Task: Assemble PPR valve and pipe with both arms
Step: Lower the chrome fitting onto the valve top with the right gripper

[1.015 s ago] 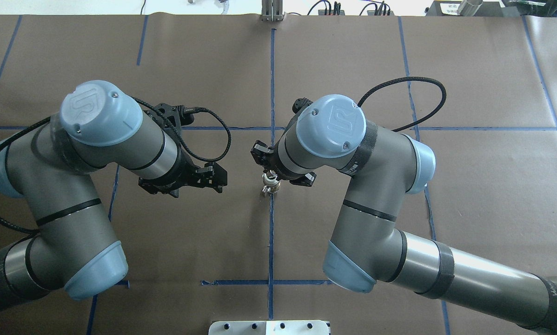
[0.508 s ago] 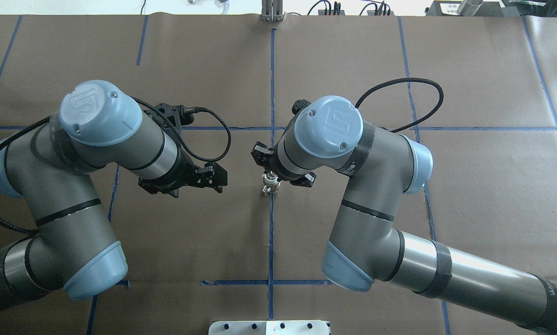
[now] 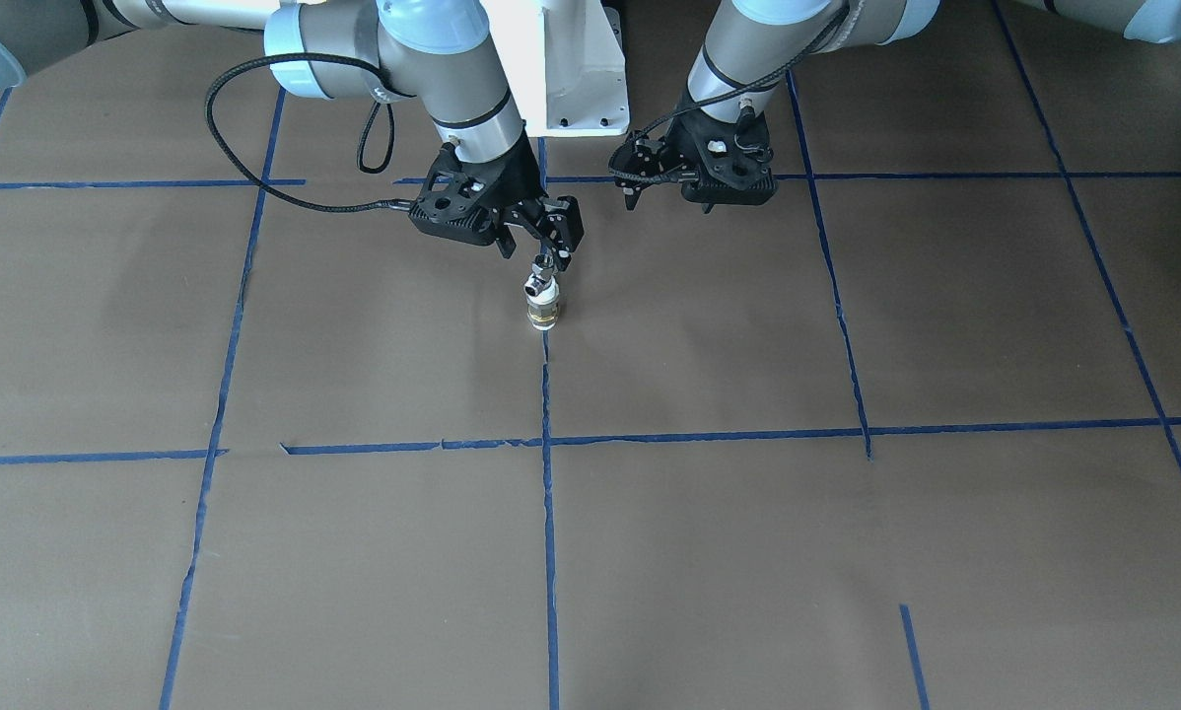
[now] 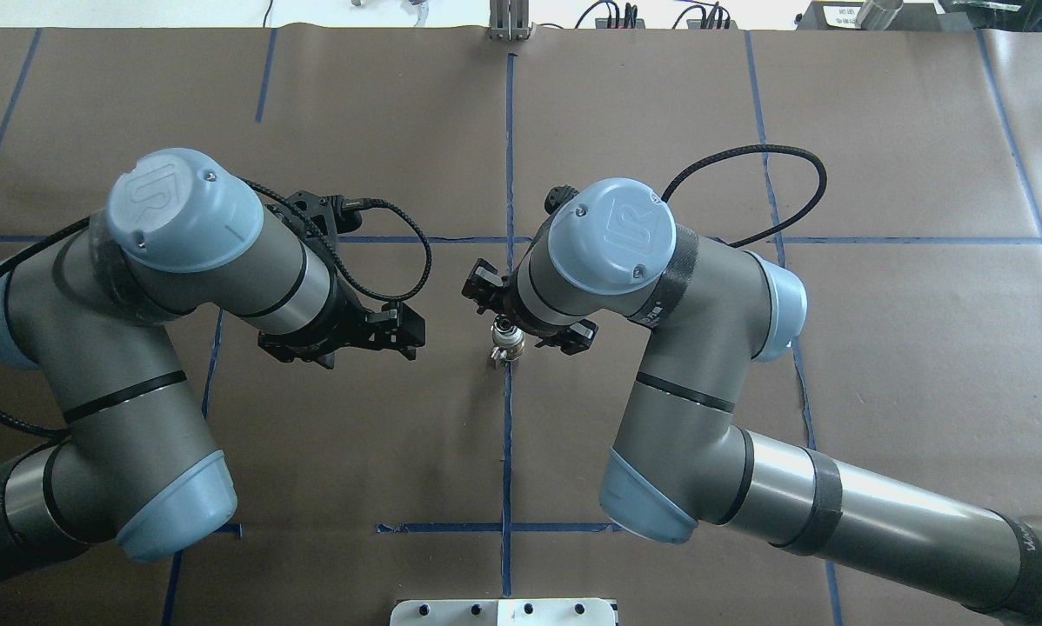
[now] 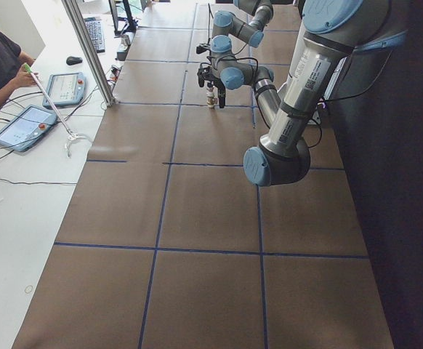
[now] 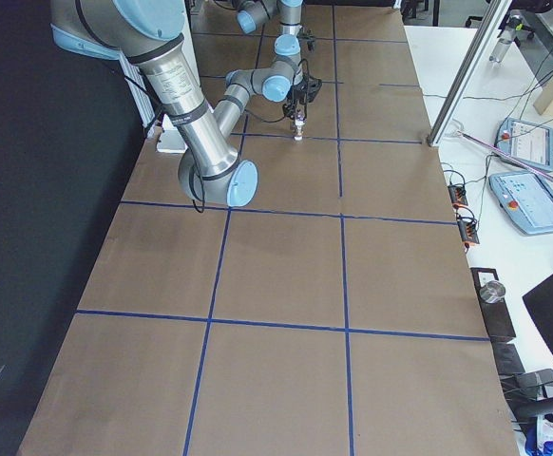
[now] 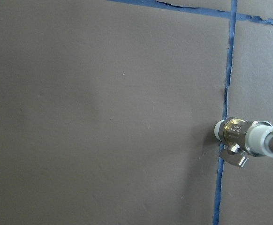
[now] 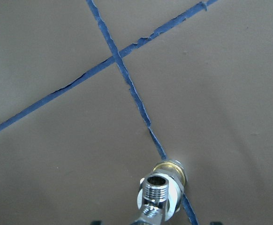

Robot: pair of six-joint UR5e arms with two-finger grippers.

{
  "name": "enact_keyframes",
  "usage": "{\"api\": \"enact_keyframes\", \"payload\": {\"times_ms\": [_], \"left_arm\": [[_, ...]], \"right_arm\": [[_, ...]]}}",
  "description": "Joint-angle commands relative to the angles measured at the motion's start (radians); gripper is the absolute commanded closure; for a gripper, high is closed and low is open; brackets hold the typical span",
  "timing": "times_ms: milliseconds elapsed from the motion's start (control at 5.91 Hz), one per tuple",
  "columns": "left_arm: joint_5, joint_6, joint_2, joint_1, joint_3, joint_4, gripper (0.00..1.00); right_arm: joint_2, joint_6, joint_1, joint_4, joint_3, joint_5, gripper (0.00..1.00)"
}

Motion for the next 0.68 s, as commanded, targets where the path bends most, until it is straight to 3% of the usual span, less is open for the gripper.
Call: {"api": "enact_keyframes", "payload": {"times_ms": [0, 169, 338, 508], "left_arm": [[0.0, -0.001, 0.0, 0.0, -0.001, 0.0, 0.0], [0.0, 0.004, 0.002, -0.003, -0.006, 0.0, 0.0], [0.0, 0.01, 0.029, -0.009, -0.026, 0.0, 0.0], [-0.003, 0.051, 0.069, -0.026, -0.05, 0.002, 0.0]], "right_arm": [[0.002, 0.0, 0.0, 0.001, 0.004, 0.0, 0.07], [-0.009, 0.0, 0.005, 0.004, 0.04, 0.0, 0.01], [-0.11, -0.002, 0.02, 0.004, 0.173, 0.002, 0.0], [-0.277, -0.011, 0.038, 0.013, 0.332, 0.015, 0.0]]}}
